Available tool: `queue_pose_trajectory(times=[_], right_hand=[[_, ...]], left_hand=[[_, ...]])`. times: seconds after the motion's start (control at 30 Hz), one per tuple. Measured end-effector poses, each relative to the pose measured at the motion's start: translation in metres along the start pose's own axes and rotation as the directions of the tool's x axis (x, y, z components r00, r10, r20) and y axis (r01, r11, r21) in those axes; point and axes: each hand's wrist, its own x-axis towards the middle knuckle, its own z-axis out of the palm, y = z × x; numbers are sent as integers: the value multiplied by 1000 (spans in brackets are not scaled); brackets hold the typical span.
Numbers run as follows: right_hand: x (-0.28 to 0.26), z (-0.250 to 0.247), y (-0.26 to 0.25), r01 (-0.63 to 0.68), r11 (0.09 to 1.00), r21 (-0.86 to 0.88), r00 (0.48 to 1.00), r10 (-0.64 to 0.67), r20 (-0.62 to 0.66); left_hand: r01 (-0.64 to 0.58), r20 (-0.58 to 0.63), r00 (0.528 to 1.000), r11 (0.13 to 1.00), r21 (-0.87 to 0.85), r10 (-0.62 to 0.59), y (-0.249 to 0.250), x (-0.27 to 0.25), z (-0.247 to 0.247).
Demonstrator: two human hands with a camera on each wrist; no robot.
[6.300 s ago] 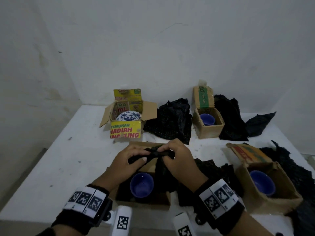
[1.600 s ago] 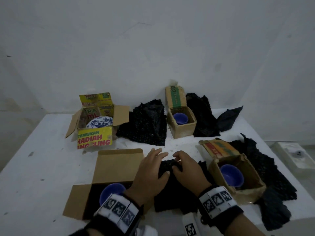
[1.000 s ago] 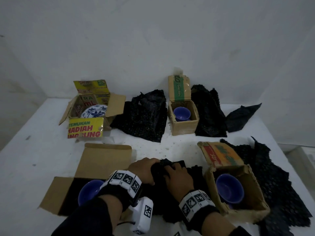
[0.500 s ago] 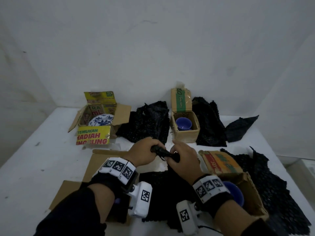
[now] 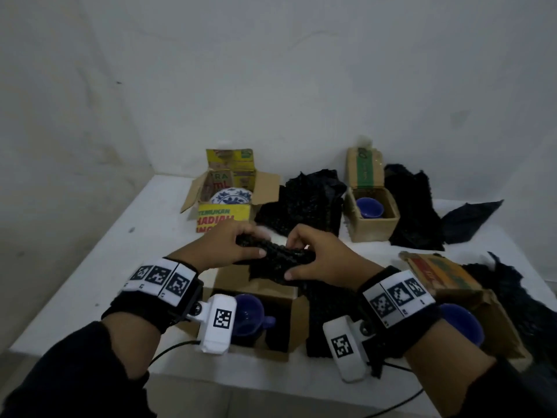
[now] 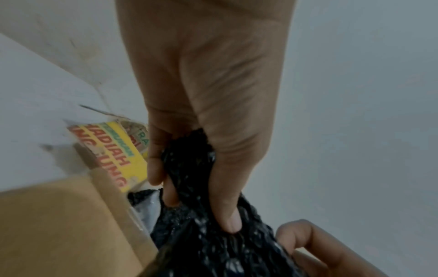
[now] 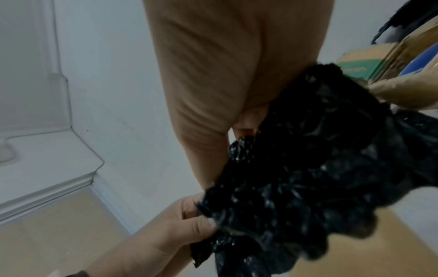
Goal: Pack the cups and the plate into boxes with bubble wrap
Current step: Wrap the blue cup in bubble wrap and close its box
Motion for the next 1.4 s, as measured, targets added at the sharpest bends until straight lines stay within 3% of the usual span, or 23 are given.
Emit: queue_pose_trajectory(times=[0.17,0.33,0.47,0.63,0.8,0.87,1.03,1.27,1.33,1.4], right_hand=[[11,45,-25,23,992,-127,987,-3,158],[20,94,-18,-70,953,-294,974,129,188],[16,127,-7,-130,922,-364,962,207,180],[-1,156,-4,-103,899,-425,972,181,148],[-6,169,-16,-61,774,-631,974,184,132],[-4,174,-23,-33,675,-737,967,207,147],[-7,191,-35,-51,514,-856,937,322,138],[4,202,-33,-129,469,-874,900,426,96],[8,195,-27,-107,503,-858,918,381,108],[7,188,-18,-49,574,-817,963,245,115]], left_hand=[[133,26,991,990,-49,-132,-49,-40,-9],[165,107,978,979,120,-178,-88,-62,5],[80,158,979,950,303,-133,-105,-72,23],[-33,182,983,931,364,-36,-123,-82,37],[-173,161,981,876,451,111,-133,-90,45],[-188,132,981,887,421,145,-141,-92,50],[-61,14,998,976,209,59,-145,-97,58],[25,-43,999,998,51,-22,-154,-99,79],[17,-46,999,1000,19,-16,-158,-101,84],[6,-61,998,1000,6,-6,-161,-102,88]])
